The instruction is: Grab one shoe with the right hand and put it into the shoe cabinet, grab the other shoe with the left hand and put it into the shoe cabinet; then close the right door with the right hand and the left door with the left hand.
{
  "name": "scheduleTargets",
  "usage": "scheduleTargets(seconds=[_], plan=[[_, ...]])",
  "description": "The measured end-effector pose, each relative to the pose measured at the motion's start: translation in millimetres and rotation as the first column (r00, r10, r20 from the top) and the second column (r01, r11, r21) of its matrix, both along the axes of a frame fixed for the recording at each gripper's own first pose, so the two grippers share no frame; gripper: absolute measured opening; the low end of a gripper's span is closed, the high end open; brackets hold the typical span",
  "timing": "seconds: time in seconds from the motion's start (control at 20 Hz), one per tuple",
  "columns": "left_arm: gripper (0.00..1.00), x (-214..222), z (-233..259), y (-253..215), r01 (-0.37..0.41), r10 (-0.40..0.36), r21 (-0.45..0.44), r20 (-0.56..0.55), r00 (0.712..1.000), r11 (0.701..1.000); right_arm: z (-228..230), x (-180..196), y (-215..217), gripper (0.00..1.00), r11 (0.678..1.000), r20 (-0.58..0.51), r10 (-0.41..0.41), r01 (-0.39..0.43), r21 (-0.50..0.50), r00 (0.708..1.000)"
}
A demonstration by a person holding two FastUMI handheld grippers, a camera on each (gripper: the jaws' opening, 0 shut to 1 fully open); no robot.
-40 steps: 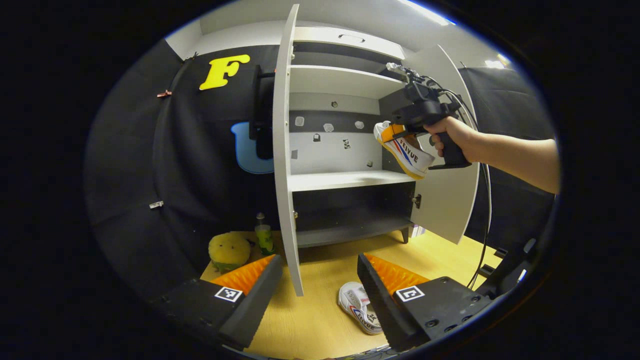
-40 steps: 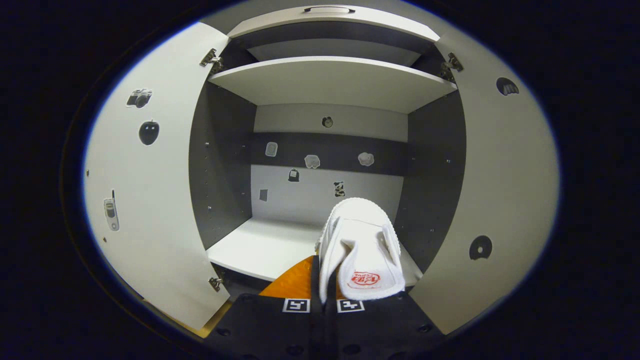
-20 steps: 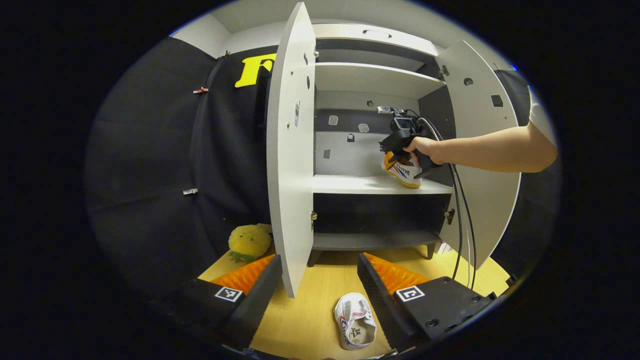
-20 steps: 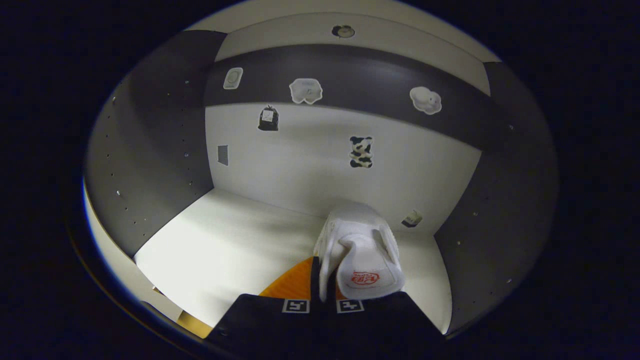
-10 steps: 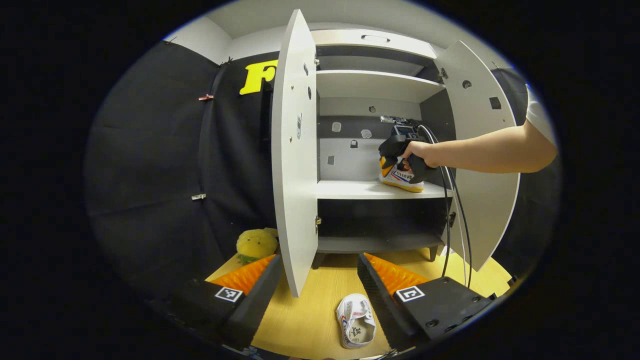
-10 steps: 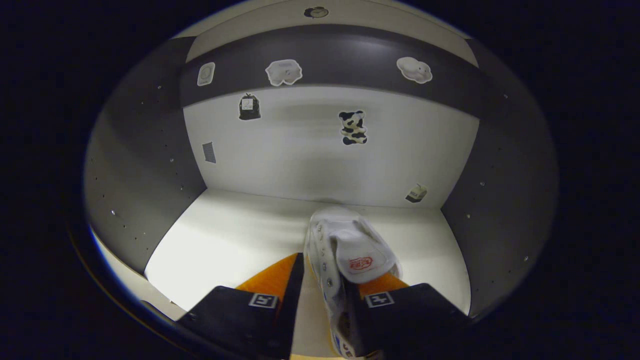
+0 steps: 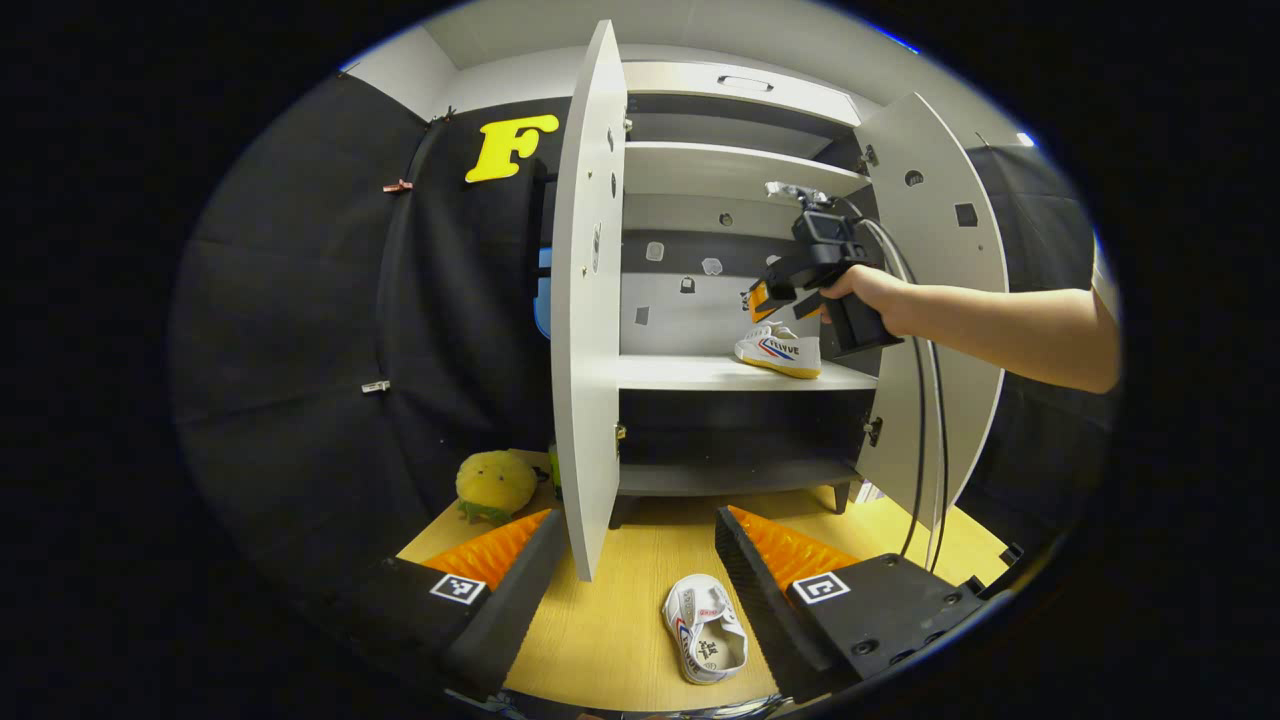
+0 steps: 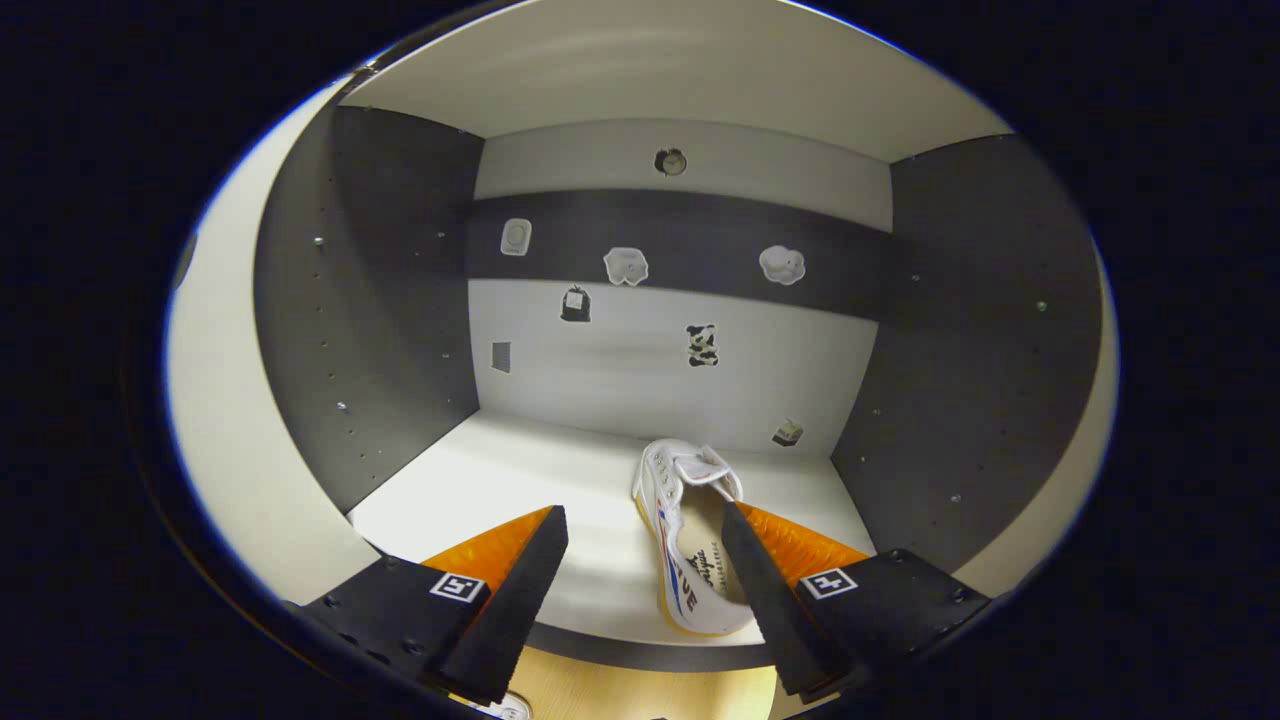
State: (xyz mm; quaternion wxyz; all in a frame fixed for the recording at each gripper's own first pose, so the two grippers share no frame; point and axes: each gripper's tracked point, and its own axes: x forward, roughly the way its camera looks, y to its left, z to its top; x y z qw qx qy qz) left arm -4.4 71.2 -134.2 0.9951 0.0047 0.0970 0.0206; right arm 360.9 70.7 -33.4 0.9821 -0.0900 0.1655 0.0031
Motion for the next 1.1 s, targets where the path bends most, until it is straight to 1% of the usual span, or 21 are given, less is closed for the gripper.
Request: scheduleTargets(seconds=[0.2, 0.35, 0.5, 0.65, 0.75, 0.85, 1.0, 1.1], plan=[[0.95, -3, -15, 10, 0.071, -0.071, 0.002, -0.023, 0.997, 0.997, 18, -57, 4, 0.98, 1.0, 0.087, -0.006, 0.004, 0.016, 0.996], [0.95, -5, -35, 15, 0.123, -0.123, -0.001, -0.062, 0.99, 0.992, 17, -105, 6, 0.98, 0.999, 0.134, -0.022, 0.016, 0.05, 0.991], [0.95, -8, -50, 14, 0.181, -0.182, -0.009, -0.091, 0.979, 0.983, -7, -154, 8, 0.98, 0.995, 0.14, -0.034, 0.02, 0.1, 0.99], [0.95, -7, -68, 11, 0.214, -0.214, -0.016, -0.122, 0.969, 0.977, -44, -198, -2, 0.98, 0.995, 0.117, -0.062, 0.053, 0.079, 0.991], [0.95, -6, -85, 4, 0.237, -0.239, -0.03, -0.149, 0.96, 0.971, -67, -227, -5, 0.98, 0.994, 0.095, -0.077, 0.069, 0.083, 0.993], [0.95, -4, -104, -6, 0.271, -0.274, -0.038, -0.197, 0.941, 0.962, -91, -251, -17, 0.98, 0.991, 0.06, -0.115, 0.11, 0.071, 0.992], [0.95, -4, -136, -26, 0.338, -0.342, -0.064, -0.277, 0.898, 0.939, -123, -290, -31, 0.98, 0.981, -0.006, -0.172, 0.172, 0.089, 0.985], [0.95, 1, -157, -33, 0.352, -0.354, -0.068, -0.326, 0.877, 0.934, -140, -316, -46, 0.99, 0.972, -0.044, -0.213, 0.216, 0.091, 0.976]])
